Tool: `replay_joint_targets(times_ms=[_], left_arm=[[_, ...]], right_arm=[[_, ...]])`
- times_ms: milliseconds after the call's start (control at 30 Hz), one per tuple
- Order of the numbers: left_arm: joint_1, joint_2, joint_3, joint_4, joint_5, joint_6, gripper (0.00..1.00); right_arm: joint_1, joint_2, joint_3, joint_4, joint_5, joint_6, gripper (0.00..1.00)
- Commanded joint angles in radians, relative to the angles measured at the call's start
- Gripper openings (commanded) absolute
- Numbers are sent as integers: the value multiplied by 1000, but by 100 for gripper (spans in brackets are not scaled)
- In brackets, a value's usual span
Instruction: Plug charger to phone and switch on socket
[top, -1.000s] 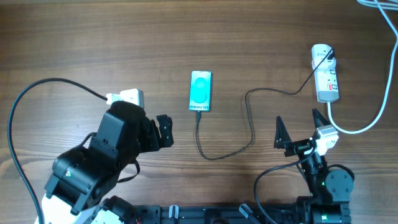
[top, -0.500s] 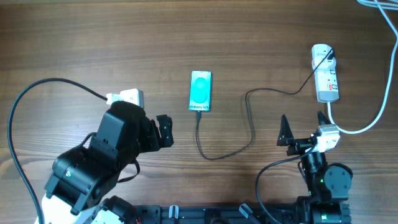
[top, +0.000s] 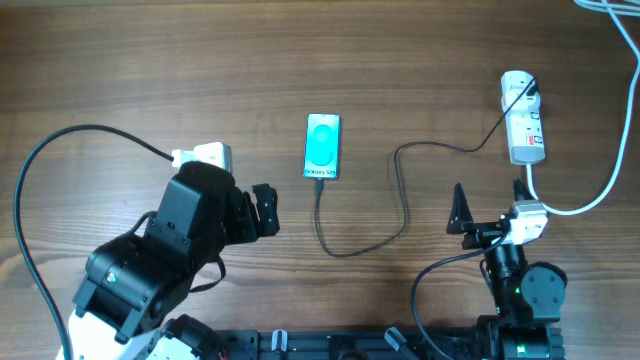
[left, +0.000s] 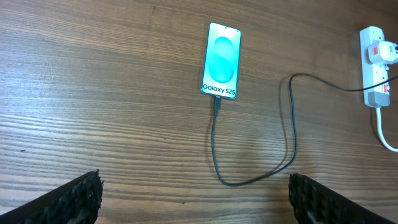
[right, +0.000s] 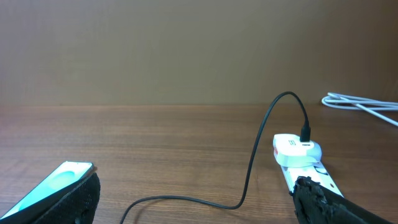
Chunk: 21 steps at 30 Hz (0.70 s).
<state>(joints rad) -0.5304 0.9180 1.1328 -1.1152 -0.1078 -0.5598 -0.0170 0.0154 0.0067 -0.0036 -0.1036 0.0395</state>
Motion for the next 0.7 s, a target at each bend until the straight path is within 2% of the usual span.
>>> replay_joint_targets(times_ms=[0, 667], left_arm=[[-5, 1, -5, 0, -10, -10, 100], [-5, 1, -5, 0, -10, -10, 100]], right_arm=[[-4, -12, -1, 6, -2, -11, 100], [-4, -12, -1, 6, -2, -11, 100]])
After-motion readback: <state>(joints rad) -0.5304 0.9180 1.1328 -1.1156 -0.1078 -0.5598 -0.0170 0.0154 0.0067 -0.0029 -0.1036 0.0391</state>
